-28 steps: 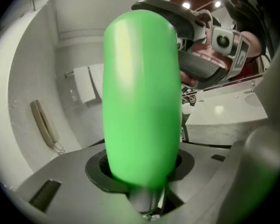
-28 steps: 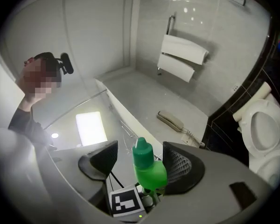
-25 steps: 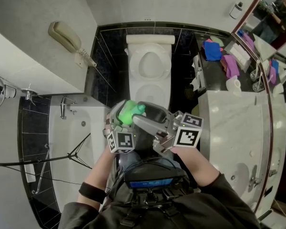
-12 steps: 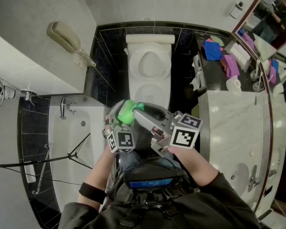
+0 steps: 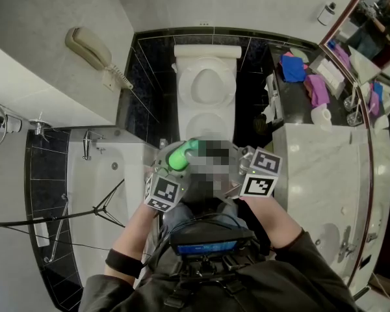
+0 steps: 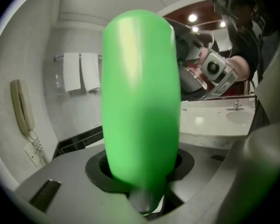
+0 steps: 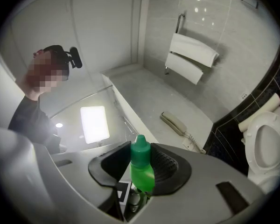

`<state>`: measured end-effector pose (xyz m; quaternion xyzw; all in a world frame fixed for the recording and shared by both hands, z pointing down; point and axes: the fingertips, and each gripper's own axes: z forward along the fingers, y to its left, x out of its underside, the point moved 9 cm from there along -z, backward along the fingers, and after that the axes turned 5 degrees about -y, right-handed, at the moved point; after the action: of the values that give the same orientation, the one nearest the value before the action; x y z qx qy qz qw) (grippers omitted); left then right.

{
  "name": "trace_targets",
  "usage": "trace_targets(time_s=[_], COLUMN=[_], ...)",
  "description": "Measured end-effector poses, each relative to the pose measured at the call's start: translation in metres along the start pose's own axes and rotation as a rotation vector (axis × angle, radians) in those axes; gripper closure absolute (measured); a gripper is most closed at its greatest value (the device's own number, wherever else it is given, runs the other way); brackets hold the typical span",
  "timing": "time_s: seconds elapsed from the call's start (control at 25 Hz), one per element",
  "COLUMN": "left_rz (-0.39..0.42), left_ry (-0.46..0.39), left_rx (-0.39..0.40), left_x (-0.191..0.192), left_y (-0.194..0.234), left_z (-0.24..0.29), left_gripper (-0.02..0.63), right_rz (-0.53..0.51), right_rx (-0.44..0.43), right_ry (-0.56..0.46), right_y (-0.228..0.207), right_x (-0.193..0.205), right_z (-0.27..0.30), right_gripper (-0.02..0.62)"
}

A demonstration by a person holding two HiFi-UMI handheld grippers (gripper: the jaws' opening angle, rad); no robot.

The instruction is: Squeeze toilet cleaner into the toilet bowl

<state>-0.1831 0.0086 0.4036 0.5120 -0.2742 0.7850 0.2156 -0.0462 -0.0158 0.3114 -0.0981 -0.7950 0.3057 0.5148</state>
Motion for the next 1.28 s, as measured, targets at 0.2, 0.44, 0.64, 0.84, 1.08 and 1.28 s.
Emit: trace_targets(time_s=[0.2, 0.44, 0.64, 0.84, 1.08, 1.28], left_rz=[-0.105, -0.210, -0.235, -0.217, -0.137, -0.018], left_ry=[-0.045, -0.072, -0.086, -0.096, -0.111, -0.098], left_rx=[0.224, 0.555, 0.650, 0.566, 0.299, 0.064], left_x=[-0.006, -0.008, -0.012, -0.011, -0.011, -0.010], left_y=[-0.010, -0.027, -0.035, -0.033, -0.024, -0.012], left_z=[-0.002, -0.008, -0.011, -0.011, -0.009, -0.006], left_gripper=[0.414, 0.414, 0.414, 0.414, 0.414, 0.414], right_rz=[-0.088, -0.165, -0.220, -0.155, -0.090, -0.012], right_rx=[-0.121, -0.324, -0.394, -0.352, -0.206, -0.028], right_ry=[0.038, 0.084, 0.083, 0.067, 0.054, 0.059], right_y=[-0.001, 0.000, 0.003, 0.009, 0.015, 0.024], right_x=[-0.005, -0.011, -0.012, -0.010, -0.012, -0.008], right_z=[0.001, -0.003, -0.006, -0.006, -0.002, 0.003], right_gripper=[0.453, 0.449, 0.449, 0.440, 0.351, 0.305])
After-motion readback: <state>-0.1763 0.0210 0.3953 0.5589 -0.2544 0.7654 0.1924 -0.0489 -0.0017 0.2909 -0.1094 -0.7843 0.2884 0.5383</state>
